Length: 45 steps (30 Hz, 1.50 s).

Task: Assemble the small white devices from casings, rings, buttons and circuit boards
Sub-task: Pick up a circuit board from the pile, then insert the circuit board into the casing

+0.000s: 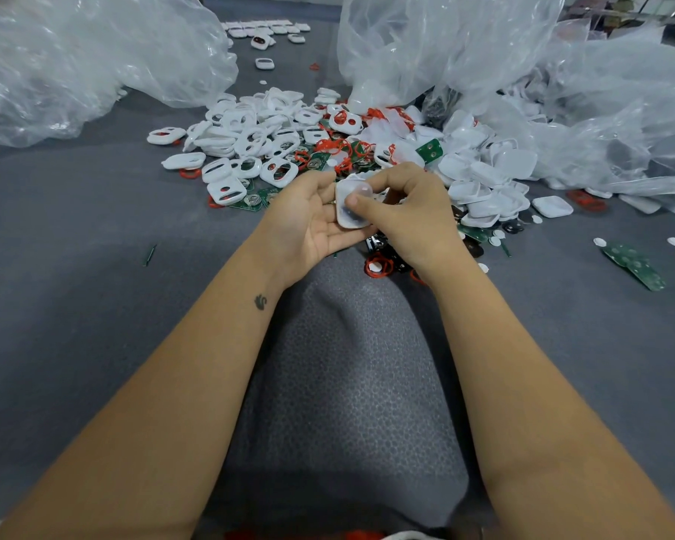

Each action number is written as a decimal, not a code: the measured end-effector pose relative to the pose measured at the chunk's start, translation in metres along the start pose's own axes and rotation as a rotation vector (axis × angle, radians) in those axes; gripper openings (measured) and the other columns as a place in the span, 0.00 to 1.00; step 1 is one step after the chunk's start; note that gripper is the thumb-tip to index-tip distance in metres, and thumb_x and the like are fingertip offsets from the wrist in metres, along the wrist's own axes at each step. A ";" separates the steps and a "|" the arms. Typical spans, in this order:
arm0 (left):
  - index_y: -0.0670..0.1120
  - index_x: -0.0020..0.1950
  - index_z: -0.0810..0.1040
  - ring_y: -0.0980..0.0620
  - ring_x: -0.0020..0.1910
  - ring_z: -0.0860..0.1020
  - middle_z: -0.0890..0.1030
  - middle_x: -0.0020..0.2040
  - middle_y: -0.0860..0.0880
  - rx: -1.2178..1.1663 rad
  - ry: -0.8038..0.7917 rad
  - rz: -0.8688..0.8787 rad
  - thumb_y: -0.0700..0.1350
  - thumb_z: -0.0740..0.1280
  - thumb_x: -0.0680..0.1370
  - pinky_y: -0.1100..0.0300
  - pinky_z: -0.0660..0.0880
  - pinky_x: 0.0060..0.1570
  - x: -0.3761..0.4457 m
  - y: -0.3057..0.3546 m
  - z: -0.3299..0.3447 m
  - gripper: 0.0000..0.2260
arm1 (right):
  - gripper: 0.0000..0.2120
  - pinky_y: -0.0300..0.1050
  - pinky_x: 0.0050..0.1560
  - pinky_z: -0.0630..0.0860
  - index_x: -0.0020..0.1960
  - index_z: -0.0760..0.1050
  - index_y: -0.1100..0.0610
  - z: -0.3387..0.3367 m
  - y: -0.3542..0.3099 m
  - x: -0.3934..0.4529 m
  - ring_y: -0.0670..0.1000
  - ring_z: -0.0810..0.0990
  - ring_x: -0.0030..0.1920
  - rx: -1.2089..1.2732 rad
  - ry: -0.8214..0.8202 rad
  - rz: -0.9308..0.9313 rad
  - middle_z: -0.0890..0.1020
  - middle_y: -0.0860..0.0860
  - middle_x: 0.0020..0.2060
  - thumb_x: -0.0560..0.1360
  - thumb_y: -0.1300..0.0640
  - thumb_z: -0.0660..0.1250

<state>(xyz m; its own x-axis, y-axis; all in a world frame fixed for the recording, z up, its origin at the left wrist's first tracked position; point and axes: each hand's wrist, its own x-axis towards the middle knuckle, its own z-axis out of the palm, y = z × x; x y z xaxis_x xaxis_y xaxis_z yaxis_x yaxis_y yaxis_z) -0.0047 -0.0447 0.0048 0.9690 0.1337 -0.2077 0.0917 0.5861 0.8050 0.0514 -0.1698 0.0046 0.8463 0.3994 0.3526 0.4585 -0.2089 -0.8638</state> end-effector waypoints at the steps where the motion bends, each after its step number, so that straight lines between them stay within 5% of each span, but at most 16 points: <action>1: 0.38 0.55 0.77 0.47 0.43 0.84 0.85 0.42 0.44 -0.003 0.002 -0.004 0.46 0.55 0.83 0.52 0.82 0.47 0.000 0.000 0.000 0.15 | 0.14 0.32 0.41 0.66 0.35 0.76 0.42 0.000 0.000 0.000 0.35 0.72 0.37 -0.025 0.004 -0.002 0.75 0.42 0.40 0.69 0.59 0.76; 5: 0.37 0.57 0.76 0.46 0.45 0.84 0.85 0.46 0.41 -0.021 0.012 0.007 0.44 0.56 0.83 0.52 0.82 0.46 -0.001 0.000 0.000 0.14 | 0.14 0.37 0.42 0.71 0.42 0.75 0.44 0.001 -0.002 -0.002 0.44 0.70 0.38 -0.022 0.022 -0.014 0.76 0.48 0.44 0.67 0.60 0.76; 9: 0.37 0.55 0.77 0.46 0.44 0.84 0.85 0.45 0.41 -0.012 0.023 0.016 0.44 0.57 0.82 0.51 0.82 0.49 0.001 -0.001 0.000 0.13 | 0.13 0.29 0.38 0.70 0.47 0.73 0.50 -0.003 -0.003 -0.002 0.38 0.69 0.34 0.100 0.074 0.008 0.75 0.45 0.43 0.70 0.66 0.69; 17: 0.39 0.51 0.80 0.49 0.44 0.84 0.85 0.45 0.43 0.047 -0.010 0.065 0.38 0.60 0.81 0.57 0.81 0.42 0.002 -0.003 -0.001 0.08 | 0.11 0.35 0.39 0.72 0.49 0.73 0.52 0.002 -0.001 -0.002 0.42 0.70 0.35 0.026 0.058 0.019 0.76 0.46 0.40 0.71 0.63 0.71; 24: 0.37 0.51 0.76 0.50 0.41 0.85 0.85 0.41 0.41 0.054 0.181 0.222 0.31 0.63 0.79 0.64 0.80 0.40 0.008 -0.001 -0.009 0.04 | 0.04 0.35 0.39 0.71 0.50 0.76 0.51 -0.002 0.002 0.000 0.39 0.71 0.34 0.126 0.190 0.079 0.74 0.43 0.35 0.76 0.58 0.66; 28: 0.38 0.50 0.76 0.51 0.42 0.83 0.82 0.44 0.41 0.075 0.326 0.352 0.32 0.63 0.79 0.66 0.79 0.41 0.012 0.002 -0.016 0.04 | 0.07 0.44 0.43 0.73 0.52 0.75 0.51 -0.005 0.008 0.001 0.43 0.73 0.38 -0.064 0.200 0.047 0.76 0.44 0.38 0.75 0.58 0.65; 34: 0.38 0.46 0.77 0.51 0.42 0.81 0.80 0.43 0.42 -0.007 0.418 0.443 0.31 0.63 0.79 0.63 0.80 0.43 0.014 0.002 -0.018 0.06 | 0.15 0.49 0.57 0.67 0.61 0.78 0.55 0.008 0.014 -0.004 0.56 0.73 0.56 -0.609 -0.086 -0.298 0.78 0.53 0.52 0.75 0.58 0.66; 38: 0.37 0.50 0.76 0.53 0.39 0.81 0.81 0.42 0.43 0.002 0.431 0.457 0.32 0.62 0.80 0.63 0.80 0.42 0.014 0.000 -0.015 0.04 | 0.24 0.47 0.66 0.58 0.75 0.64 0.50 0.017 0.019 -0.004 0.53 0.65 0.69 -0.825 -0.261 -0.289 0.71 0.47 0.70 0.80 0.49 0.60; 45: 0.39 0.49 0.76 0.54 0.37 0.81 0.81 0.41 0.44 0.034 0.410 0.437 0.32 0.62 0.80 0.62 0.80 0.40 0.014 0.000 -0.017 0.05 | 0.22 0.48 0.61 0.60 0.68 0.72 0.51 0.014 0.020 -0.001 0.55 0.68 0.64 -0.763 -0.186 -0.163 0.76 0.50 0.61 0.74 0.51 0.66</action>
<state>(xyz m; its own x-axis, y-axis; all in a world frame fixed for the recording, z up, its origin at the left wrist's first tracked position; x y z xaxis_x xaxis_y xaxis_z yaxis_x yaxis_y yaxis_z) 0.0049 -0.0291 -0.0071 0.7520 0.6576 -0.0457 -0.2813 0.3828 0.8800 0.0558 -0.1624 -0.0180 0.7242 0.6060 0.3292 0.6886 -0.6608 -0.2985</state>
